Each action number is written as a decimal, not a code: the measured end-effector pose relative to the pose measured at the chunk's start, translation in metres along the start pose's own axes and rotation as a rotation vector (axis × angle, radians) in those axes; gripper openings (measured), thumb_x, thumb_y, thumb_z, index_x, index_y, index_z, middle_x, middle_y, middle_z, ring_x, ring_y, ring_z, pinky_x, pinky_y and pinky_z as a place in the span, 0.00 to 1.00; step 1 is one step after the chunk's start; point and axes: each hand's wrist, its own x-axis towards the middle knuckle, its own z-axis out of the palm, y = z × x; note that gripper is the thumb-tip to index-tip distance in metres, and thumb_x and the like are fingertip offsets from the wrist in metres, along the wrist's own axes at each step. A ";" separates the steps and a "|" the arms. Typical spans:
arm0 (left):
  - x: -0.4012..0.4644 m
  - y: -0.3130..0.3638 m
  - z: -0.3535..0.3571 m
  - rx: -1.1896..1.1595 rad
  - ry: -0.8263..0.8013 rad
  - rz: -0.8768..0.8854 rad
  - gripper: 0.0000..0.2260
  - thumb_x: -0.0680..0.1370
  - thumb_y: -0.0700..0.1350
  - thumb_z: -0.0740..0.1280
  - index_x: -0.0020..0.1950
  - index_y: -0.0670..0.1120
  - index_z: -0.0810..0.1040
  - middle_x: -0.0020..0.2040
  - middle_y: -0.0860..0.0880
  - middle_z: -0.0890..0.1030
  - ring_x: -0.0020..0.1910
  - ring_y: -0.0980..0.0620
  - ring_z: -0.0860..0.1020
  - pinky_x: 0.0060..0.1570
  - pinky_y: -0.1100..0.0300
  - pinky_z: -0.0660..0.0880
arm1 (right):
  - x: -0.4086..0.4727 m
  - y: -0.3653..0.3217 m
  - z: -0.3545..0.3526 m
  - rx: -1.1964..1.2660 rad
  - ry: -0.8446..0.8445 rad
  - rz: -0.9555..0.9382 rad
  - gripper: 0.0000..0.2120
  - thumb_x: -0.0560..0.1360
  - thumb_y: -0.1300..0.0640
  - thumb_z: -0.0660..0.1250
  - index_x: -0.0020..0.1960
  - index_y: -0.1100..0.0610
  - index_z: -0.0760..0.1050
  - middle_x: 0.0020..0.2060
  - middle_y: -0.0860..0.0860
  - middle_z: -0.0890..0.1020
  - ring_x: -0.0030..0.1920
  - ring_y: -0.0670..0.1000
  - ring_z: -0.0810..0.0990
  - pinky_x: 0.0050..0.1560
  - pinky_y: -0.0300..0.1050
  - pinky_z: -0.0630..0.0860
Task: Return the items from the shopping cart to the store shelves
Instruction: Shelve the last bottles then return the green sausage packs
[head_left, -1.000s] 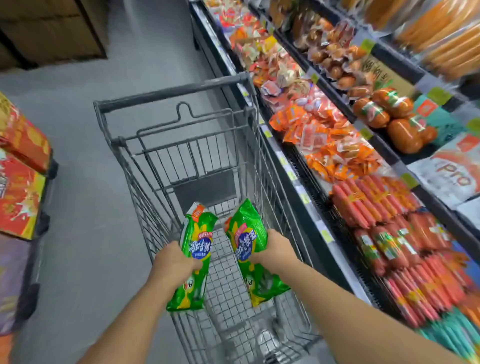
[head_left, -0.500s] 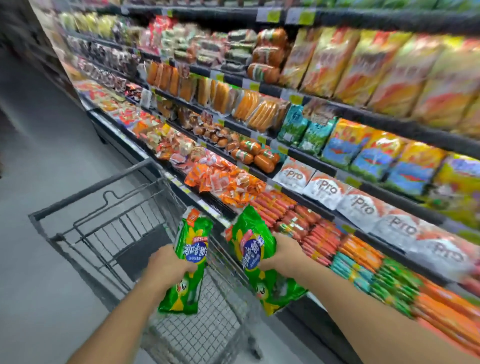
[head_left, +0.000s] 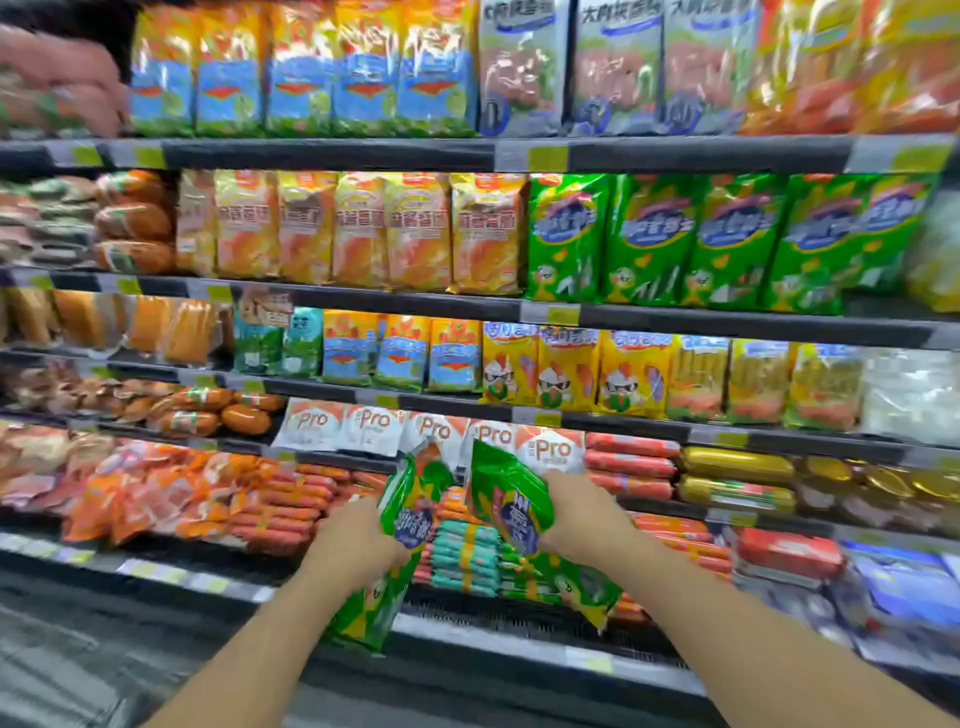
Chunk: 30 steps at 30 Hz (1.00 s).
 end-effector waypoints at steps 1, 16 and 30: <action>0.000 0.025 0.012 0.016 -0.016 0.035 0.18 0.62 0.50 0.76 0.48 0.47 0.78 0.44 0.46 0.84 0.41 0.46 0.82 0.41 0.54 0.81 | -0.005 0.025 -0.013 -0.008 0.015 0.025 0.22 0.66 0.51 0.73 0.57 0.54 0.71 0.52 0.55 0.80 0.52 0.59 0.80 0.47 0.50 0.79; -0.050 0.350 0.168 -0.007 -0.227 0.390 0.14 0.65 0.46 0.76 0.47 0.44 0.80 0.40 0.43 0.85 0.33 0.45 0.82 0.34 0.51 0.79 | -0.114 0.303 -0.189 0.141 0.277 0.404 0.22 0.65 0.50 0.75 0.52 0.55 0.69 0.51 0.54 0.79 0.53 0.58 0.79 0.49 0.51 0.78; 0.002 0.471 0.223 0.027 -0.401 0.506 0.13 0.68 0.41 0.77 0.40 0.52 0.73 0.39 0.50 0.81 0.33 0.53 0.78 0.36 0.59 0.76 | -0.071 0.397 -0.311 0.887 0.517 0.360 0.21 0.63 0.66 0.79 0.53 0.60 0.77 0.45 0.58 0.86 0.46 0.57 0.85 0.52 0.59 0.81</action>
